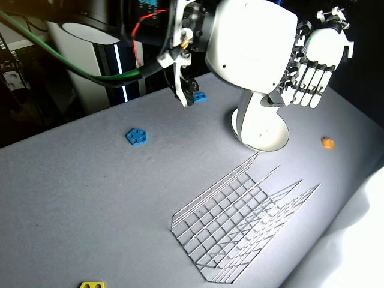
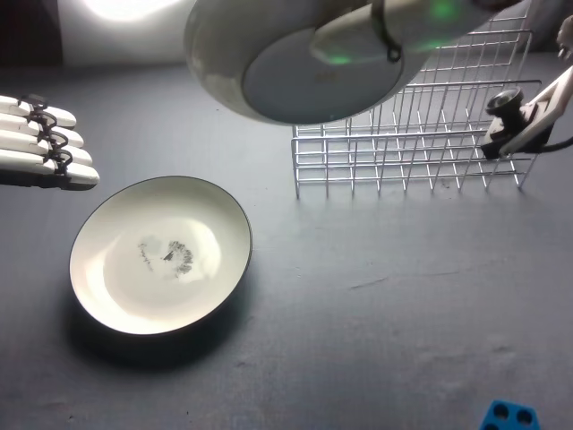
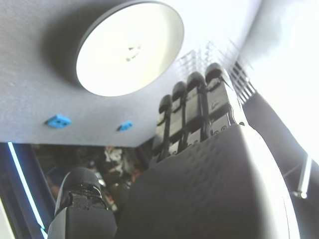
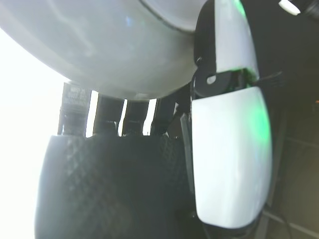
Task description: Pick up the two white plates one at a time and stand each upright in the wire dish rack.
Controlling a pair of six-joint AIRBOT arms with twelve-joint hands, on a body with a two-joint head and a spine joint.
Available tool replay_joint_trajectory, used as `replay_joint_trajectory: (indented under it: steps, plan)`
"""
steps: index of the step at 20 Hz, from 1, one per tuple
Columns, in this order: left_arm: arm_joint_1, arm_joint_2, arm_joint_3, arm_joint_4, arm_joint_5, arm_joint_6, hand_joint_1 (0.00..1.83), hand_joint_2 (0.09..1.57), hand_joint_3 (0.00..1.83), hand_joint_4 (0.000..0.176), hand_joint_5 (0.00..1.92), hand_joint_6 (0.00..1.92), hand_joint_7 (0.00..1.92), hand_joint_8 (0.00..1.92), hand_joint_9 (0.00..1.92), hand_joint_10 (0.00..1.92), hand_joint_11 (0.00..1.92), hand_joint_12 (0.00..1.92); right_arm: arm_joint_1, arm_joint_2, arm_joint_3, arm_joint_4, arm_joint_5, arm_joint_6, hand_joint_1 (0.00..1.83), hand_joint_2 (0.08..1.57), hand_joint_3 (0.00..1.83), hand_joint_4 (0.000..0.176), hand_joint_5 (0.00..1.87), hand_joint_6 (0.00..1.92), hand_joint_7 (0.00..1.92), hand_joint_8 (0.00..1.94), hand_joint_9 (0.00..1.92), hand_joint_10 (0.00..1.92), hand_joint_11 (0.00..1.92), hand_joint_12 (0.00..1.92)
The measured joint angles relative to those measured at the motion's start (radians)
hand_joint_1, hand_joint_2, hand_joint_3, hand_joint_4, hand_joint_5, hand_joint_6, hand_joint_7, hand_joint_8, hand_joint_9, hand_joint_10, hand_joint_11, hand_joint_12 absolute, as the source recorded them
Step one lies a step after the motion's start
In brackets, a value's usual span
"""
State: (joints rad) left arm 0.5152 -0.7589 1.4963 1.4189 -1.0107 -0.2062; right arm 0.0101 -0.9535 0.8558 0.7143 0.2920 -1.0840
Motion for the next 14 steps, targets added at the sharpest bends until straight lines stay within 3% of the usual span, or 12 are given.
replay_joint_trajectory:
  steps: [3,6,9,14]
  plan:
    - [0.000,-0.013,0.010,0.000,0.002,0.003,0.00,1.04,0.00,0.000,0.09,0.00,0.09,0.00,0.06,0.00,0.00,0.00,0.001,0.010,0.038,-0.010,-0.013,0.019,1.24,1.08,0.00,0.029,1.04,0.89,1.11,0.77,1.30,0.01,0.91,0.87]
    - [-0.009,-0.018,0.010,0.014,0.000,0.003,0.00,1.04,0.00,0.000,0.07,0.00,0.08,0.00,0.04,0.00,0.00,0.00,0.001,0.039,0.053,-0.269,-0.039,0.234,1.24,1.07,0.00,0.027,1.04,0.89,1.12,0.76,1.31,0.01,0.92,0.86]
    - [-0.021,-0.018,-0.011,0.027,-0.002,0.006,0.00,1.05,0.00,0.000,0.09,0.01,0.09,0.01,0.05,0.01,0.00,0.00,-0.003,0.042,0.066,-0.334,-0.045,0.301,1.24,1.08,0.00,0.027,1.04,0.90,1.12,0.75,1.30,0.01,0.93,0.87]
    - [-0.029,-0.034,-0.021,0.033,-0.006,0.008,0.00,1.04,0.00,0.000,0.09,0.00,0.10,0.00,0.05,0.00,0.00,0.00,-0.003,0.041,0.127,-0.335,-0.079,0.393,1.24,1.08,0.00,0.026,1.03,0.90,1.12,0.77,1.30,0.00,0.91,0.84]
